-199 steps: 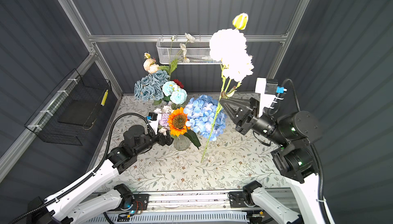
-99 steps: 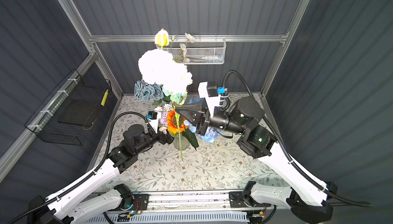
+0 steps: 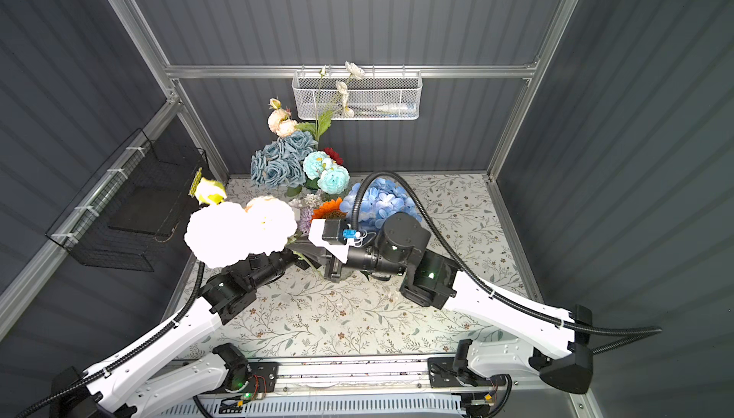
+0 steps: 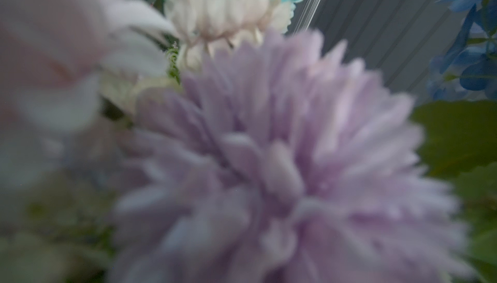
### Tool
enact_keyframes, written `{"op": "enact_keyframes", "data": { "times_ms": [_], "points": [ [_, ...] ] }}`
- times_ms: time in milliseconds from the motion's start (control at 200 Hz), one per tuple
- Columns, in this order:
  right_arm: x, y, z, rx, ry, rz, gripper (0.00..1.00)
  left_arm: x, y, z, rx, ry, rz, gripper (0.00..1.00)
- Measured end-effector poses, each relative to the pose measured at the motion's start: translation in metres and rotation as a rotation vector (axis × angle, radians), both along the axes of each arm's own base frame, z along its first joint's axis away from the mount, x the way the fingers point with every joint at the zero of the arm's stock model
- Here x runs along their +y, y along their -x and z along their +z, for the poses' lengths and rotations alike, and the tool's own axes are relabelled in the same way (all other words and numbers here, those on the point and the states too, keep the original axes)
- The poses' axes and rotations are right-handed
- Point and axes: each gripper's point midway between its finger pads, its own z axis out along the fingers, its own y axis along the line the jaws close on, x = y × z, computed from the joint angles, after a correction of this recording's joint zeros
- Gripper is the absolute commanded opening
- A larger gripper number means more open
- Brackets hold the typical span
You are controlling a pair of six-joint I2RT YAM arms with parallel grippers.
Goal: Arrange the flowers into the vase
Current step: 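Lower the peach carnation stems into the clear vase with the right gripper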
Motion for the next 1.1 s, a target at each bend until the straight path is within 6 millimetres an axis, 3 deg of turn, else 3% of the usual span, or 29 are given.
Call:
{"op": "enact_keyframes", "data": {
  "times_ms": [125, 285, 450, 630, 740, 881, 1101],
  "points": [
    [0.003, -0.008, -0.010, -0.078, -0.005, -0.053, 0.00, 0.002, -0.002, 0.004, -0.007, -0.008, 0.018, 0.99],
    [0.000, -0.015, -0.009, -0.142, -0.021, -0.111, 0.00, 0.005, -0.006, 0.017, -0.038, -0.014, 0.040, 1.00],
    [-0.019, -0.013, 0.010, -0.178, -0.058, -0.156, 0.00, 0.004, -0.011, 0.028, -0.060, -0.013, 0.042, 0.99],
    [-0.054, -0.001, 0.039, -0.218, -0.122, -0.189, 0.00, 0.005, -0.016, 0.023, -0.057, -0.034, 0.058, 1.00],
    [-0.065, -0.002, 0.048, -0.245, -0.142, -0.226, 0.00, 0.006, -0.019, 0.021, -0.055, -0.042, 0.069, 1.00],
    [-0.062, -0.010, 0.037, -0.262, -0.122, -0.258, 0.00, 0.008, -0.020, 0.021, -0.053, -0.044, 0.073, 0.99],
    [-0.038, -0.019, 0.010, -0.225, -0.054, -0.221, 0.00, 0.009, -0.018, 0.022, -0.054, -0.043, 0.073, 0.99]
  ]
}}
